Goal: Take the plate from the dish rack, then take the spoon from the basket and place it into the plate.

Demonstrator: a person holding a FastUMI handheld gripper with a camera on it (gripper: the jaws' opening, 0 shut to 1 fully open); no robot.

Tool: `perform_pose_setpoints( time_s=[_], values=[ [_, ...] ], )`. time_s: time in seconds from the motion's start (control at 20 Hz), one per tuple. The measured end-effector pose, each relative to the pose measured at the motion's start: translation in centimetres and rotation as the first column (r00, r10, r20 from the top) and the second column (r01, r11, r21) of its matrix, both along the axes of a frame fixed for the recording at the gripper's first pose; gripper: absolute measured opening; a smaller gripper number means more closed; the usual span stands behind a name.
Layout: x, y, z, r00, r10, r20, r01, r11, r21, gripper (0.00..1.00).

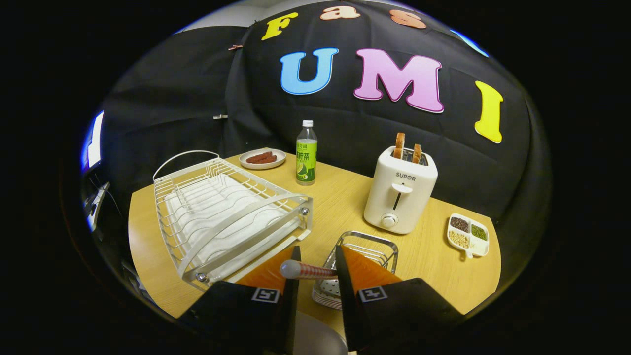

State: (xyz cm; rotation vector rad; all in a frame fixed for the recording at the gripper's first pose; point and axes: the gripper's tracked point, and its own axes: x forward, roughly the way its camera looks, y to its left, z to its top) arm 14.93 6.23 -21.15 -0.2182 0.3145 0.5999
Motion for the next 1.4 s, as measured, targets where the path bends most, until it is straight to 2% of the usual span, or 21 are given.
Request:
perform_pose_setpoints(
  time_s=[0.1,0.15,0.25,0.35,0.7,0.9,1.15,1.3,1.4],
  values=[
    [0.8,-1.1,1.0,0.999,-0.042,0.015,0.041,0.999,0.007,0.32],
    [1.2,-1.7,1.4,0.998,-0.062,0.023,0.062,0.998,0.007,0.24],
    [0.8,-1.8,1.3,0.999,-0.046,-0.024,0.047,0.999,0.019,0.16],
    [1.1,-2.5,1.9,0.998,-0.053,-0.028,0.053,0.999,0.002,0.13],
    [-0.3,-3.5,7.9,0.995,-0.104,0.012,0.103,0.994,0.018,0.13],
    [-4.1,-3.7,11.8,0.994,-0.107,-0.004,0.107,0.991,0.082,0.13],
    [-9.0,-3.9,12.0,0.990,-0.139,-0.022,0.140,0.987,0.079,0.13],
    [-10.8,-3.2,10.9,0.991,-0.130,-0.022,0.131,0.988,0.079,0.13],
    [-11.6,-3.1,9.4,0.992,-0.119,-0.028,0.120,0.992,0.039,0.13]
  ],
)
